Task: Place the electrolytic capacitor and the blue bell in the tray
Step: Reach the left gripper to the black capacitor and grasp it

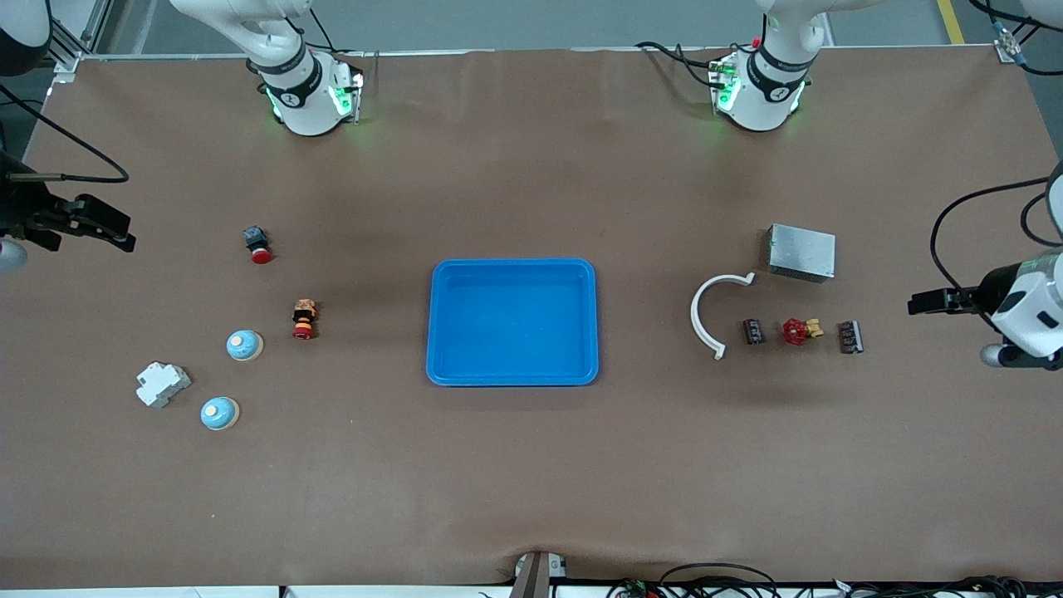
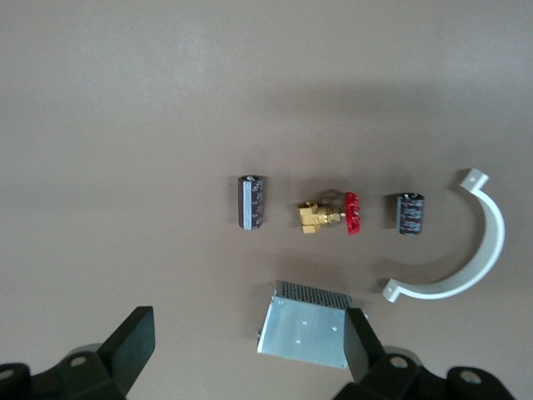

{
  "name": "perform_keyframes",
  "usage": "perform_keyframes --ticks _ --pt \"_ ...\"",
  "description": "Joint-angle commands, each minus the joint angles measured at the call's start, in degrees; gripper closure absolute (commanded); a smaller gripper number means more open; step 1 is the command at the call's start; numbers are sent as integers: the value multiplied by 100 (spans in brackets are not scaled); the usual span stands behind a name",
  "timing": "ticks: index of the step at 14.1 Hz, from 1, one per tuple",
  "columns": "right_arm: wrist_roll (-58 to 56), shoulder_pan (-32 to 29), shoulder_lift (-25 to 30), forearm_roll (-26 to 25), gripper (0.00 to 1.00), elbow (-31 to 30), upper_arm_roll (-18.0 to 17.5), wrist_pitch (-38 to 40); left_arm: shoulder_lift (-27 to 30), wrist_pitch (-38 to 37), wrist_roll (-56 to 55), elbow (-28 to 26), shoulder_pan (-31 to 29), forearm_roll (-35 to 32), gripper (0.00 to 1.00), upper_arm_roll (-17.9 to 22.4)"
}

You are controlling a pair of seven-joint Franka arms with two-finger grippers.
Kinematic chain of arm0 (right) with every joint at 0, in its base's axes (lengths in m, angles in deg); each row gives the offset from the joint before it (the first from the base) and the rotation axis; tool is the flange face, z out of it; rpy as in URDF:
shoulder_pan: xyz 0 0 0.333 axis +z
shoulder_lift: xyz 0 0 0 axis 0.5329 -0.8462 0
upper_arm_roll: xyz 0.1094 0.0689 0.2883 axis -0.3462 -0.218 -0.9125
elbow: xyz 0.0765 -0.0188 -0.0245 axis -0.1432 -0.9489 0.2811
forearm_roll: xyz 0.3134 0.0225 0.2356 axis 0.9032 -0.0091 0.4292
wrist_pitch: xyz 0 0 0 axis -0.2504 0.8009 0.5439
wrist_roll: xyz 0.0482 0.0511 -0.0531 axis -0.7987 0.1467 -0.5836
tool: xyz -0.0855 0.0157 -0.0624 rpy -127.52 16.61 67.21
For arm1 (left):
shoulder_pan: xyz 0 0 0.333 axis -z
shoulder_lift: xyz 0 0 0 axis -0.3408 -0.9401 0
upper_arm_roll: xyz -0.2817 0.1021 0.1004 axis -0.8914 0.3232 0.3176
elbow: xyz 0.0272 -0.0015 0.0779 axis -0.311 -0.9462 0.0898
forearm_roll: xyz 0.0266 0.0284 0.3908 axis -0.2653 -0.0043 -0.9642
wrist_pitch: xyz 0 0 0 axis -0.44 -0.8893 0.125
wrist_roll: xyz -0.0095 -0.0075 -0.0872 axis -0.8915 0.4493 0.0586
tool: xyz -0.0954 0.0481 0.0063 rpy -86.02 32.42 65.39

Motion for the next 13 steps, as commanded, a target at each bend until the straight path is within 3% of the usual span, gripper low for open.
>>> perform_keyframes --ticks 1,5,13 --pt "104 13 111 3 0 -131 5 -14 -212 411 53 -234 -3 -133 0 -30" --pt "104 13 111 3 0 -131 13 -67 -336 1632 53 -955 -100 -124 0 -38" --pt "104 31 103 47 0 -104 5 -172 -1082 2274 -52 -974 -442 -45 0 -38"
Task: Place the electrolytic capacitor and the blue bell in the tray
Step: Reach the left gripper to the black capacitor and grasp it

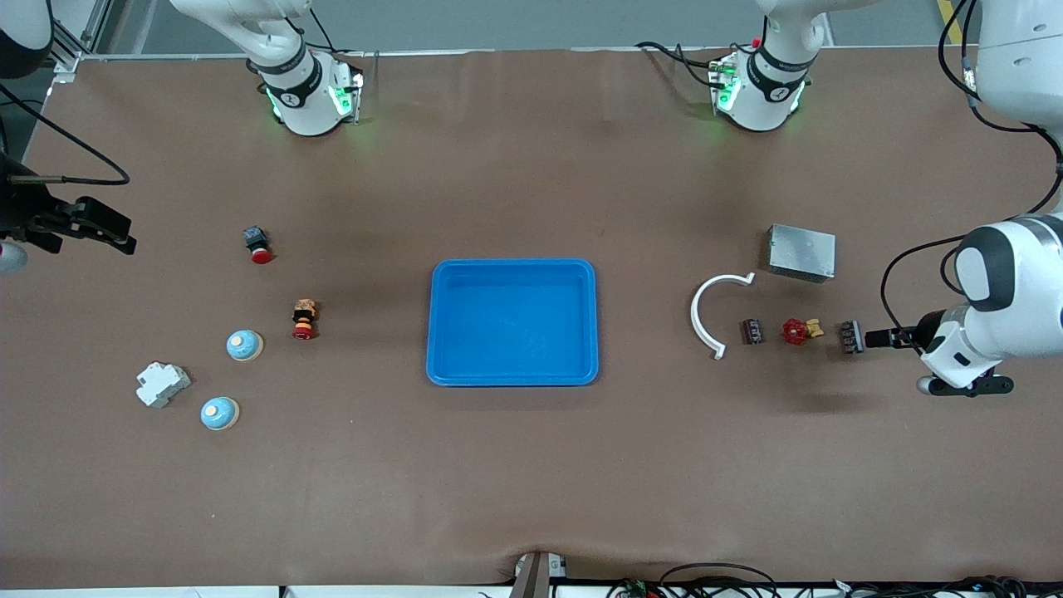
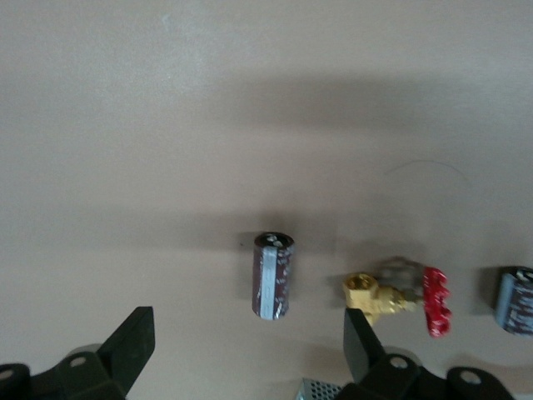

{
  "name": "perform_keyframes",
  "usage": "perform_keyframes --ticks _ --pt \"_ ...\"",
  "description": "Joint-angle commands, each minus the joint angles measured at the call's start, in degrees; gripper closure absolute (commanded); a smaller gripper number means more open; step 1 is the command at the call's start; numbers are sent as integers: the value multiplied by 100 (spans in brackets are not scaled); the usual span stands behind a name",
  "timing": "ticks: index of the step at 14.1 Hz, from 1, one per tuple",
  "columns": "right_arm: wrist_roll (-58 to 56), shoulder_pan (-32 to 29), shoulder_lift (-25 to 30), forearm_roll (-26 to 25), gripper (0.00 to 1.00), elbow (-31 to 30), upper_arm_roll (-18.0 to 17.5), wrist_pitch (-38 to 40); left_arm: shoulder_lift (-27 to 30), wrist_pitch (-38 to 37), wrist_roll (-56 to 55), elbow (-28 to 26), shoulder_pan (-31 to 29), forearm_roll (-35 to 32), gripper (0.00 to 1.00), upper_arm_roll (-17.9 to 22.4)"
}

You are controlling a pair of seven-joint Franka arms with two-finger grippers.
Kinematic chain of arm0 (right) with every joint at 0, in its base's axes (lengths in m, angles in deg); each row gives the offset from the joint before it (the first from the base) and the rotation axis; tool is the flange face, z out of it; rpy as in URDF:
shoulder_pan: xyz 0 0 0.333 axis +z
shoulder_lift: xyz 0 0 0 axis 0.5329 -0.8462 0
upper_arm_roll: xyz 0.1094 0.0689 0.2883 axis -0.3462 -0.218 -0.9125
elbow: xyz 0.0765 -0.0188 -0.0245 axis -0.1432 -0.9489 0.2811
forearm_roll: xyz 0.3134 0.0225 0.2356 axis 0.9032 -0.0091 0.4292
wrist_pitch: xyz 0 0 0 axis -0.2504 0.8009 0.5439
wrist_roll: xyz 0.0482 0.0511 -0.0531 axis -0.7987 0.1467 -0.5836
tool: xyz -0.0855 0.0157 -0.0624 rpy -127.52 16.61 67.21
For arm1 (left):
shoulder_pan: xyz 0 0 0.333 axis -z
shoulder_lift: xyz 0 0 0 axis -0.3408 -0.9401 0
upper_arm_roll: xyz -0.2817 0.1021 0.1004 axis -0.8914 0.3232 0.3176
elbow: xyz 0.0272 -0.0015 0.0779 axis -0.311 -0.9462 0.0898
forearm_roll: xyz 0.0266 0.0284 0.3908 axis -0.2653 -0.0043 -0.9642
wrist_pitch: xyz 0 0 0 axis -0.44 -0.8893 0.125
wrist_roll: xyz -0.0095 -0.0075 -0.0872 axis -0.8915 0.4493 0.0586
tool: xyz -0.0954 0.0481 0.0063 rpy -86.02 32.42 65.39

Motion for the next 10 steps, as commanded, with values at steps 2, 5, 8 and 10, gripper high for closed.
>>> perform_keyframes --ticks 2,5,8,10 --pt "89 48 103 32 0 -91 -2 -69 -289 612 -42 -131 -220 -24 0 -37" --pt "89 31 103 32 0 -100 -2 -69 -289 753 -330 -333 -194 -15 0 -63" --pt "63 13 103 32 0 -117 7 -61 -201 789 -936 -536 -45 -33 0 -177" --pt "72 13 94 32 0 -100 7 -96 -183 824 -1017 -632 -9 -59 0 -195"
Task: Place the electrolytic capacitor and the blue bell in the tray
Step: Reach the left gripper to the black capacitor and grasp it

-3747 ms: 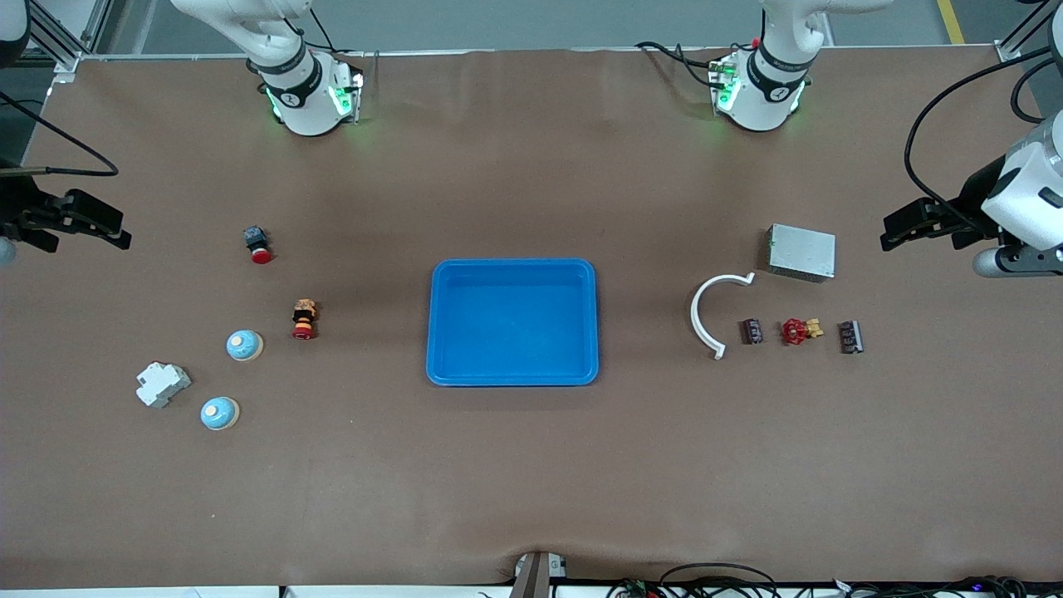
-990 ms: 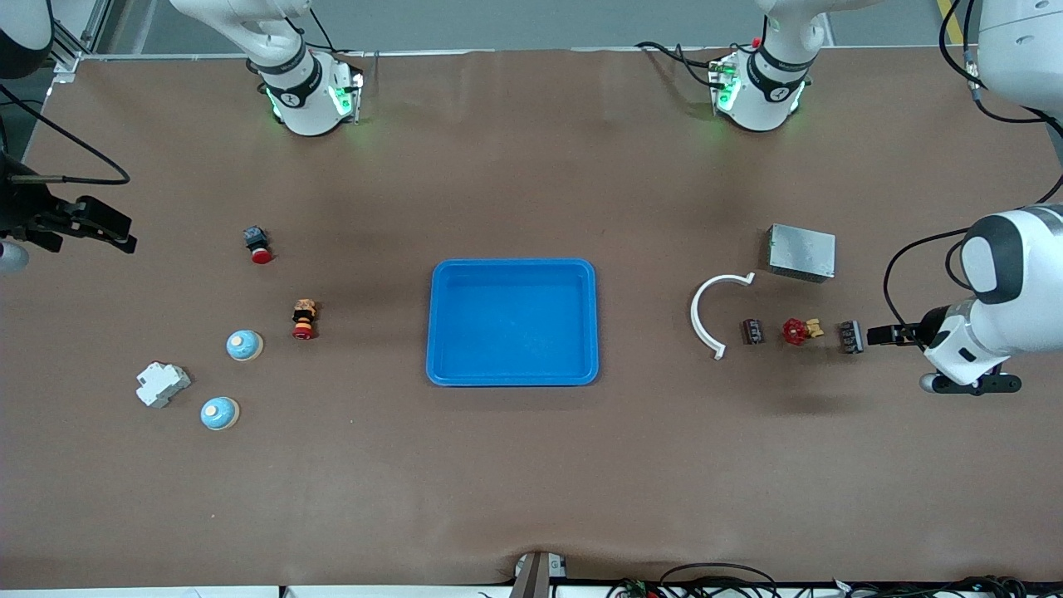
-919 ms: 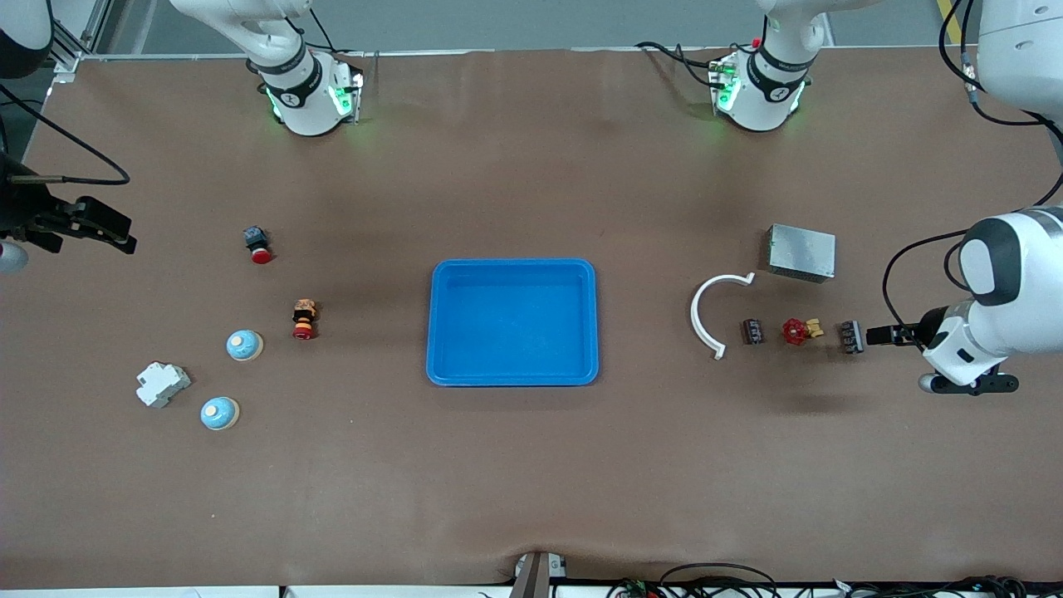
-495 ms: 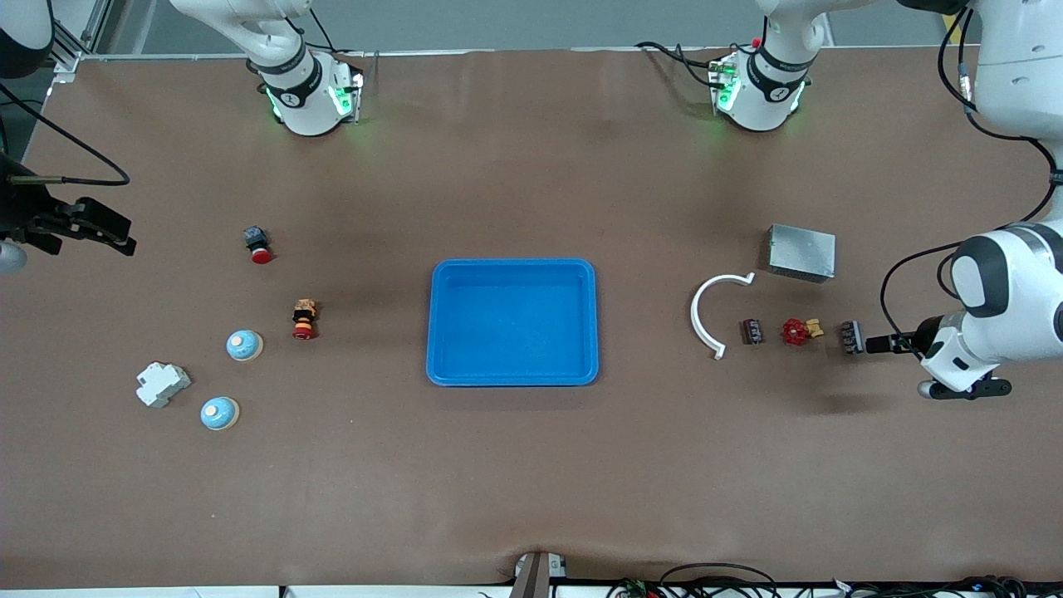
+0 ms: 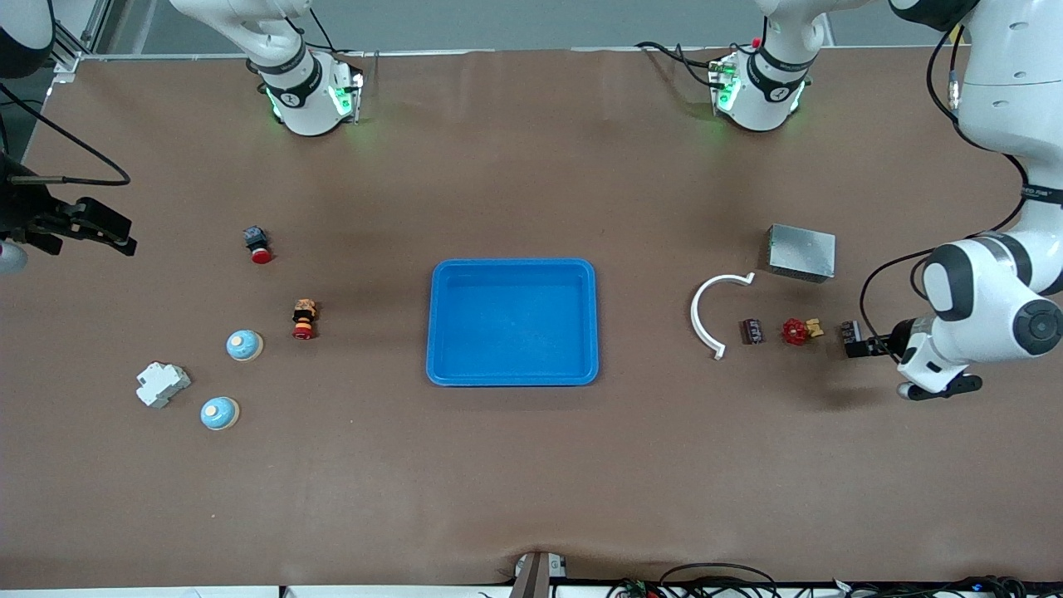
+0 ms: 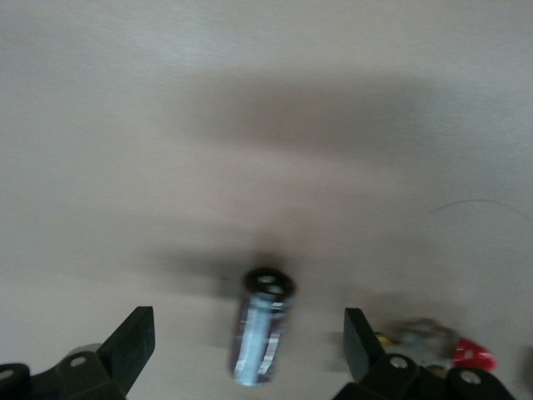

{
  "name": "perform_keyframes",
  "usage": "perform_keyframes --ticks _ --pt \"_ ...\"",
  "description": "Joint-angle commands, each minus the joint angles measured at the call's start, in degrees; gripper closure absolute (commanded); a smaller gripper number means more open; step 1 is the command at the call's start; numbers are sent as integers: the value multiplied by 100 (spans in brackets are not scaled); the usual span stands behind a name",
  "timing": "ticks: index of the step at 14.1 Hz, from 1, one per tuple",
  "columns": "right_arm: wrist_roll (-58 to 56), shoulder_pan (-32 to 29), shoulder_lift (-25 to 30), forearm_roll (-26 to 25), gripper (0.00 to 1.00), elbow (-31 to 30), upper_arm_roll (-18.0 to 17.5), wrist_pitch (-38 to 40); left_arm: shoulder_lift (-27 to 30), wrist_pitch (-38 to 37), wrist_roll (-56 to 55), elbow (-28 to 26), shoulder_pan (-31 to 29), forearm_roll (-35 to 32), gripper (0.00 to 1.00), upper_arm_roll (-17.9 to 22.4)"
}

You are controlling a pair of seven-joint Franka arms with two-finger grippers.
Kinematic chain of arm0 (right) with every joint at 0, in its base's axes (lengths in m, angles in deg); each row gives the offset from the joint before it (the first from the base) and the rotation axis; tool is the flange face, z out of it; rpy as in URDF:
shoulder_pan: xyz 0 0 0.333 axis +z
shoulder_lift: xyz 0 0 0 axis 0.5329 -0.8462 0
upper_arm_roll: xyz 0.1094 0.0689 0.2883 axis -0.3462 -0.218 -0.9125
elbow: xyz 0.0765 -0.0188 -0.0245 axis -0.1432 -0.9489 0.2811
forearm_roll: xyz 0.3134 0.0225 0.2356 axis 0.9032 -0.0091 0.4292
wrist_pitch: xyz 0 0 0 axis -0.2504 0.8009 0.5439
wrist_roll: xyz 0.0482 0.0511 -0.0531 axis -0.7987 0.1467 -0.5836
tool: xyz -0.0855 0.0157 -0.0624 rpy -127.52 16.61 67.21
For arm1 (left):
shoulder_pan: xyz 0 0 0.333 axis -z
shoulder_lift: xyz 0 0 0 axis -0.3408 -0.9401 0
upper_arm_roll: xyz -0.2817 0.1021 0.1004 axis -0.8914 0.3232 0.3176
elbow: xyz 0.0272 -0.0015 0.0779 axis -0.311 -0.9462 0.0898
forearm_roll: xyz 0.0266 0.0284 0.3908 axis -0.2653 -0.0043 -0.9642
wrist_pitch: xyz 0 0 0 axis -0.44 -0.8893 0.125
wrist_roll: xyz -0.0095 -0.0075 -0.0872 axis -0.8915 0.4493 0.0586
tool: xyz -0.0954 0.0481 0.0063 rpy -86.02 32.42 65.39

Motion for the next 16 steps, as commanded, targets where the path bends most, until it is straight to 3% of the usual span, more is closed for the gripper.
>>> perform_keyframes --ticks 1,11,12,14,16 --pt "63 1 112 30 0 -82 17 -62 213 262 -136 -399 36 -94 0 -14" --pt "89 -17 103 99 0 -169 43 -53 134 492 -48 -620 -17 -121 0 -5" --pt "98 -17 112 230 0 -213 43 -71 125 492 -48 -620 -17 -121 4 3" --pt "98 -17 103 258 0 -310 43 -176 125 493 -39 -602 -25 -121 36 3" --pt "98 -17 112 258 0 -485 43 -290 117 493 -39 -594 -43 -173 63 12"
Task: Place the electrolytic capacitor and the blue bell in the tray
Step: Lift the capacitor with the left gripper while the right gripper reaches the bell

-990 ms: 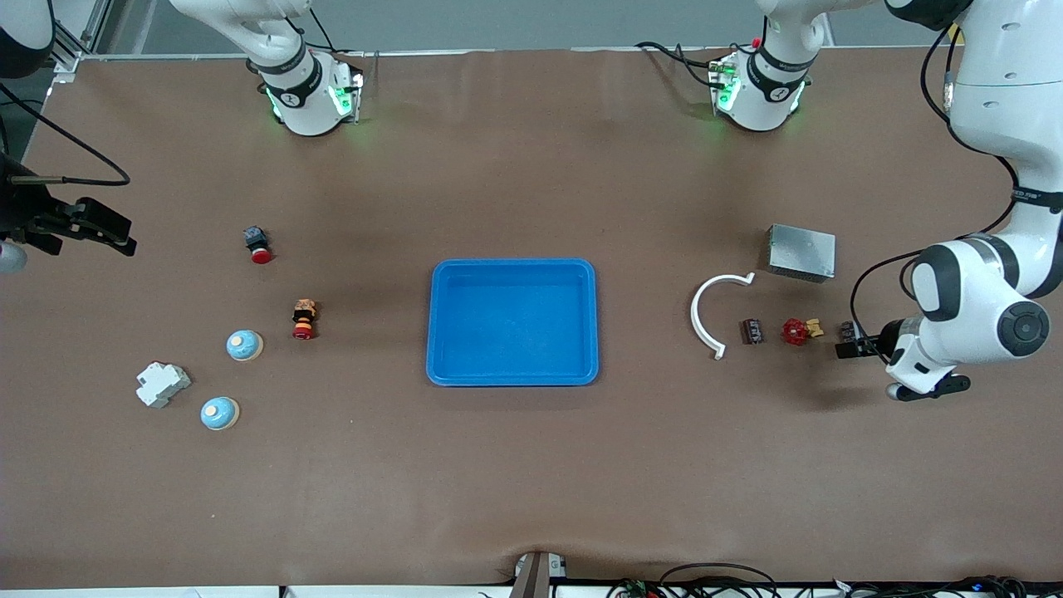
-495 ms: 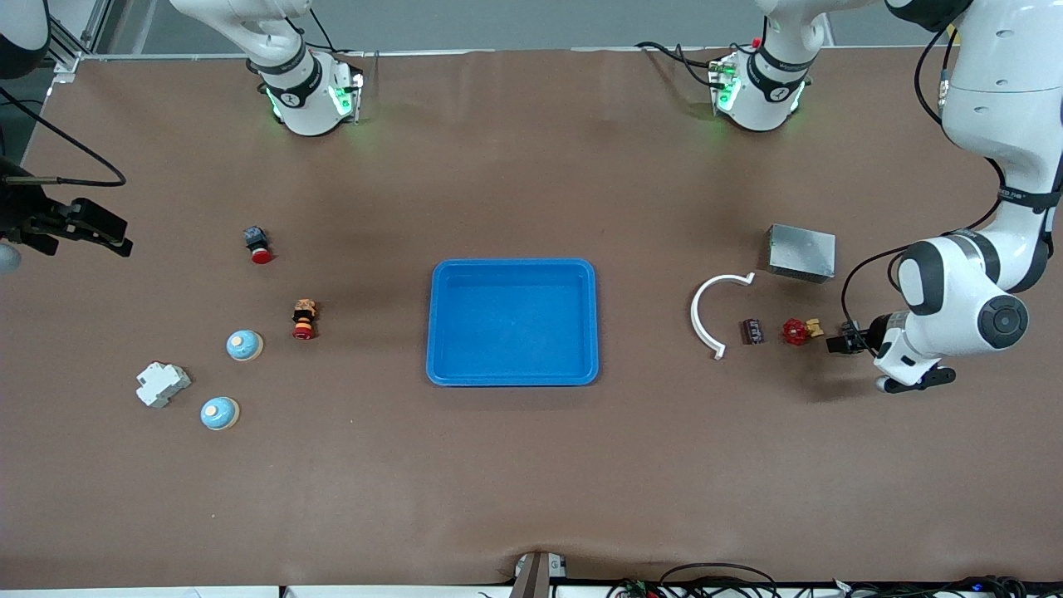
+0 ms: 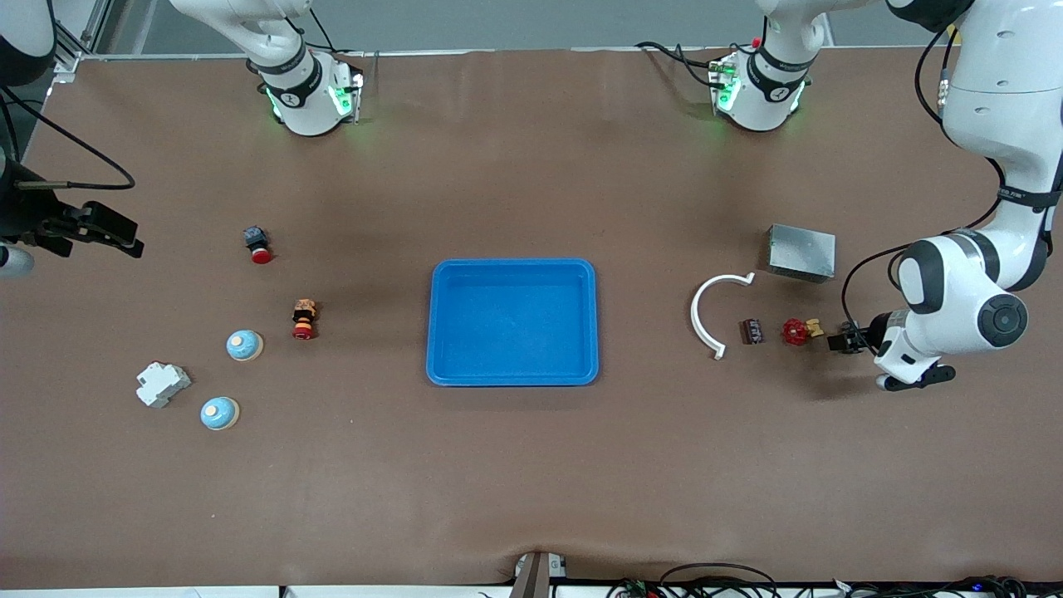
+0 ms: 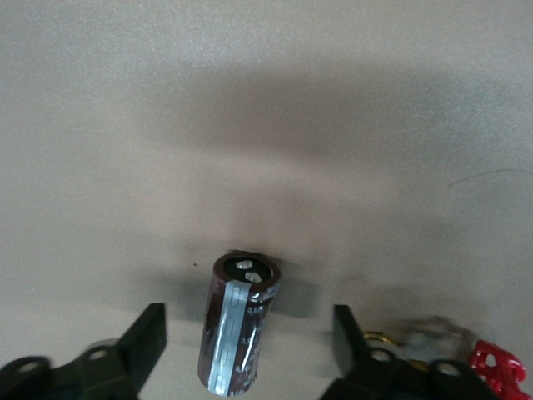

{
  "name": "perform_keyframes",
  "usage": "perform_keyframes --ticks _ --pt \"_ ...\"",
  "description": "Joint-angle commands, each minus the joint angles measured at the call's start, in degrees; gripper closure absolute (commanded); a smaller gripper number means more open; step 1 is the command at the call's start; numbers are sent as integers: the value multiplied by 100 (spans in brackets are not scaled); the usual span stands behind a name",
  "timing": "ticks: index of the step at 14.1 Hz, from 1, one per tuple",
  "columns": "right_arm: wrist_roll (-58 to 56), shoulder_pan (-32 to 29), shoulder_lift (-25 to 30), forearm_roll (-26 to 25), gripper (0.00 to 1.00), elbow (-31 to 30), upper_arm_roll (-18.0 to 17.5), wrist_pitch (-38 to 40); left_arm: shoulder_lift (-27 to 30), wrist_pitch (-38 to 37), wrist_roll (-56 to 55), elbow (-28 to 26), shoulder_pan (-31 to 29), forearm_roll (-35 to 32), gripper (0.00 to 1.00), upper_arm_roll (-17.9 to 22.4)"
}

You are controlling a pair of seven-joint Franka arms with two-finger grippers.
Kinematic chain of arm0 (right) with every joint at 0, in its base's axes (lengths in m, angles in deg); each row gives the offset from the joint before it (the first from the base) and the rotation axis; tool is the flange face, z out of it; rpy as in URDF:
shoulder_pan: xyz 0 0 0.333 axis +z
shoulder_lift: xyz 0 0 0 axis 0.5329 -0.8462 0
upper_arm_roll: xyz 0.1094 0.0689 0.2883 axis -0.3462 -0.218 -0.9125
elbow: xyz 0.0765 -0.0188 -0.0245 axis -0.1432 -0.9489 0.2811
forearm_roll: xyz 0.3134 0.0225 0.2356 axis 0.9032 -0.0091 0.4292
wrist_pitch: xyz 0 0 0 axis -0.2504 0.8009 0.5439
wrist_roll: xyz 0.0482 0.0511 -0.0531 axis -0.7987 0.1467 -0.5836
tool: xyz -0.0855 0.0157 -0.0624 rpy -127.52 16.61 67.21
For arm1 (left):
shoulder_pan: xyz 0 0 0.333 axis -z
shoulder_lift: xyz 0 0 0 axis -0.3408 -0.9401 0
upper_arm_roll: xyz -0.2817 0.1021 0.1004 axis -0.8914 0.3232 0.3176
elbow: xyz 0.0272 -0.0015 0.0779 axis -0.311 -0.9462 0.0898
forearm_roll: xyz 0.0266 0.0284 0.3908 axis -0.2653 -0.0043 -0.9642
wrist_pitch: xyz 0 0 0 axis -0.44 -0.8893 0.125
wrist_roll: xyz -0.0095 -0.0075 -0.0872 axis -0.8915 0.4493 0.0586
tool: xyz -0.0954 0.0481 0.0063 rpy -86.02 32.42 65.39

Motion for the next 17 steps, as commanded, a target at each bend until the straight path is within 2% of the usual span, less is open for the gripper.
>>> perform_keyframes --ticks 1,2,4,5,11,13,17 --pt "89 -15 121 86 0 -332 -3 -191 107 63 21 -97 -41 -175 75 4" --pt "89 -15 121 86 0 -376 -3 -209 107 63 29 -97 -50 -175 78 12" --pt "89 -15 121 86 0 -429 -4 -235 115 63 29 -88 -76 -175 96 13" --pt "89 -15 103 95 0 -464 -3 -296 115 54 29 -71 -102 -175 100 13" --pt "72 -32 77 69 0 -991 5 -981 299 -86 3 34 -111 -175 100 13" --pt "80 -76 -211 -10 0 -992 5 -1114 519 -829 -6 340 -111 -175 100 13" --pt "19 -401 -740 -2 0 -983 5 -1544 975 -2772 -321 1298 12 -97 100 -57"
